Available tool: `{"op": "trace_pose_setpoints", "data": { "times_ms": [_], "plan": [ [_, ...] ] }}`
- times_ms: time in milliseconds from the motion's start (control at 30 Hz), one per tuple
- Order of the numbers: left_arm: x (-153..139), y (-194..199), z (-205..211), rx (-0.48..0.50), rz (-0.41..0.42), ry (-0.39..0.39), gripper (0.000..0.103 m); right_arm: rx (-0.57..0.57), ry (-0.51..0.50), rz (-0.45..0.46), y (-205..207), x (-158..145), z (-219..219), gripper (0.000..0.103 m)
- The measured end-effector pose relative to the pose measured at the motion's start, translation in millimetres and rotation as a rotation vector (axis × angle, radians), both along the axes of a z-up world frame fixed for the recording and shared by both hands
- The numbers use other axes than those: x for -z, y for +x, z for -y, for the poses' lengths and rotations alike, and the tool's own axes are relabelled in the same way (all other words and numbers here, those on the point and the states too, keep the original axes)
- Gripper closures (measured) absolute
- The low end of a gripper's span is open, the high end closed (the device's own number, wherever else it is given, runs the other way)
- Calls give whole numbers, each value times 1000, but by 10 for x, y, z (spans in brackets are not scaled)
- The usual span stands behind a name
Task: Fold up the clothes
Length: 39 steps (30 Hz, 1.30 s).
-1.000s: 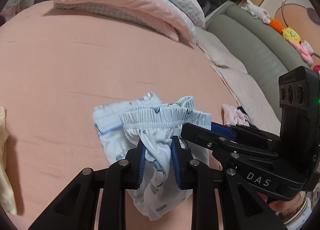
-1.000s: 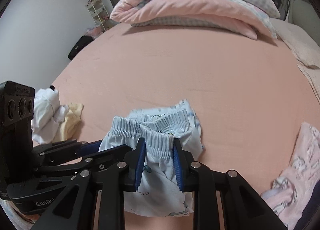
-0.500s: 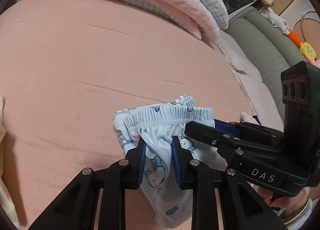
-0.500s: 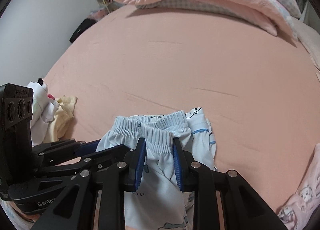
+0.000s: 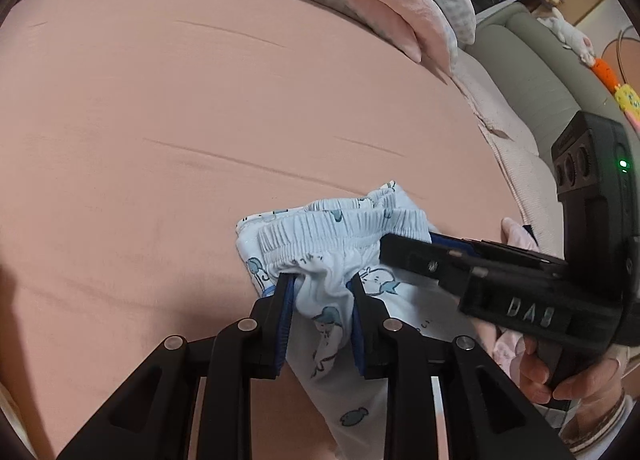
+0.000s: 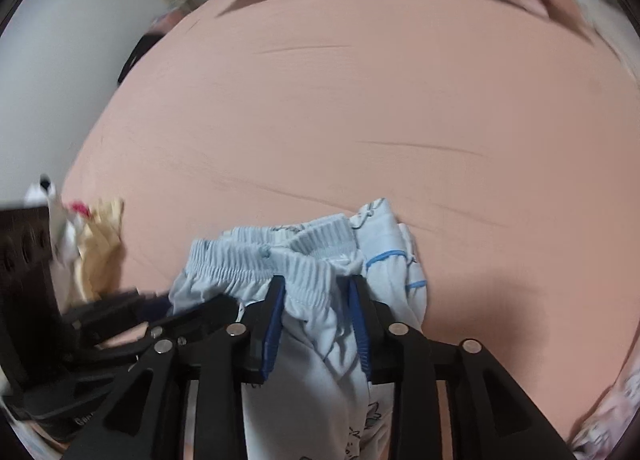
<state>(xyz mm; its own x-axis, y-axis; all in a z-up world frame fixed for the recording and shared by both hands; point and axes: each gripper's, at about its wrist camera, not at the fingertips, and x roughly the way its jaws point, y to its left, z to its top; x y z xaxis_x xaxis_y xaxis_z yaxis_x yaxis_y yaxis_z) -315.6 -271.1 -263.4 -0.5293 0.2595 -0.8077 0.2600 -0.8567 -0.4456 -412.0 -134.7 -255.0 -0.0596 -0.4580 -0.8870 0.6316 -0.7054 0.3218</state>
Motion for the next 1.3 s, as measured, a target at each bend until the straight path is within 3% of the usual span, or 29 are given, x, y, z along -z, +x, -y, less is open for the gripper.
{"op": "trace_pose_setpoints", "data": {
  "times_ms": [33,67,167,300,467,633,733,833,1033,1167,1300],
  "plan": [
    [-43,13,9,2,0,4,80,30,3,-1,-15,-44,-38,59],
    [-92,18,18,1,3,3,72,50,11,-11,-16,-96,-71,55],
    [-280,67,73,-30,-15,-32,30,81,18,-61,26,-311,-197,46],
    [-474,181,238,-49,-52,-9,29,156,26,-113,124,-571,-481,34],
    [-589,220,268,-11,-60,-32,29,284,-123,3,270,-711,-950,32],
    [-506,150,224,52,-8,-64,20,444,-287,140,642,-511,-1374,27],
    [-430,96,193,88,13,-65,20,544,-411,279,800,-248,-1540,26],
    [-369,10,163,132,31,-66,19,608,-458,367,776,-24,-1437,26],
    [-246,-132,62,240,62,-138,13,654,-466,409,818,138,-1393,26],
    [-160,-188,84,247,75,-81,13,716,-466,392,900,177,-1401,26],
    [-110,-226,140,215,51,63,13,797,-510,417,1040,312,-1437,25]
  ]
}}
